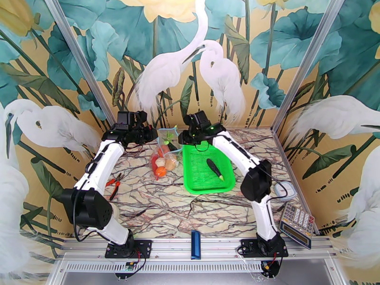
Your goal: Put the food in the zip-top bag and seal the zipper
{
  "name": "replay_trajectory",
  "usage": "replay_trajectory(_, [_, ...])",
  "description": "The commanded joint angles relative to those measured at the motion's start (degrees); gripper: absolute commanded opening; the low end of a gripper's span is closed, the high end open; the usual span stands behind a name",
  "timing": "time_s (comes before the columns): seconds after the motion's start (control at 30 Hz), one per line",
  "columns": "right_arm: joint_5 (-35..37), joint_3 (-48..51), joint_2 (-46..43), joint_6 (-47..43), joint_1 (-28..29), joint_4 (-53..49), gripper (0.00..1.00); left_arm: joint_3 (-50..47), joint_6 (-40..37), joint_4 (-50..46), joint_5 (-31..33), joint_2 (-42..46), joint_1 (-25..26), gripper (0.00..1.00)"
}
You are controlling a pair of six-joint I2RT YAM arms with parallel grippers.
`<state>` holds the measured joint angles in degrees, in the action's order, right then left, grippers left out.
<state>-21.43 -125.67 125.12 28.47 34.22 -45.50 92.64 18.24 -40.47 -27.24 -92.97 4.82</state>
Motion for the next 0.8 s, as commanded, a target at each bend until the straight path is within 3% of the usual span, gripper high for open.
replay_trajectory(0.0, [-1.5, -2.8, 0.4, 0.2, 0.7, -0.6, 0.00, 3.3, -2.0, -3.1, -0.6, 1.1, 0.0, 0.00])
replay_trajectory(0.2, [-2.0, -11.8, 1.5, 1.6, 3.1, -0.1, 0.00, 14.8, -6.4, -13.5, 3.3, -1.9, -0.4, 0.00])
replay_trajectory(0.43, [-8.2, -20.8, 5.2, 7.0, 3.8, 2.2, 0.00, 43.5, -13.7, -34.6, 9.8, -12.0, -0.9, 0.03])
replay_trajectory(0.53, [-7.4, -18.9, 4.5, 6.1, 3.3, 0.7, 0.00, 53.1, -15.2, -42.6, 9.3, -16.9, -0.9, 0.04])
replay_trajectory(0.63, [-5.6, -11.7, 1.5, 5.1, 2.0, 0.6, 0.00, 49.2, -15.4, -43.5, 7.3, -17.4, -0.5, 0.02])
replay_trajectory(0.77, [-2.5, -1.3, -3.3, 3.3, 0.0, 1.0, 0.00, 32.3, -14.1, -34.3, 4.6, -12.9, 1.6, 0.01])
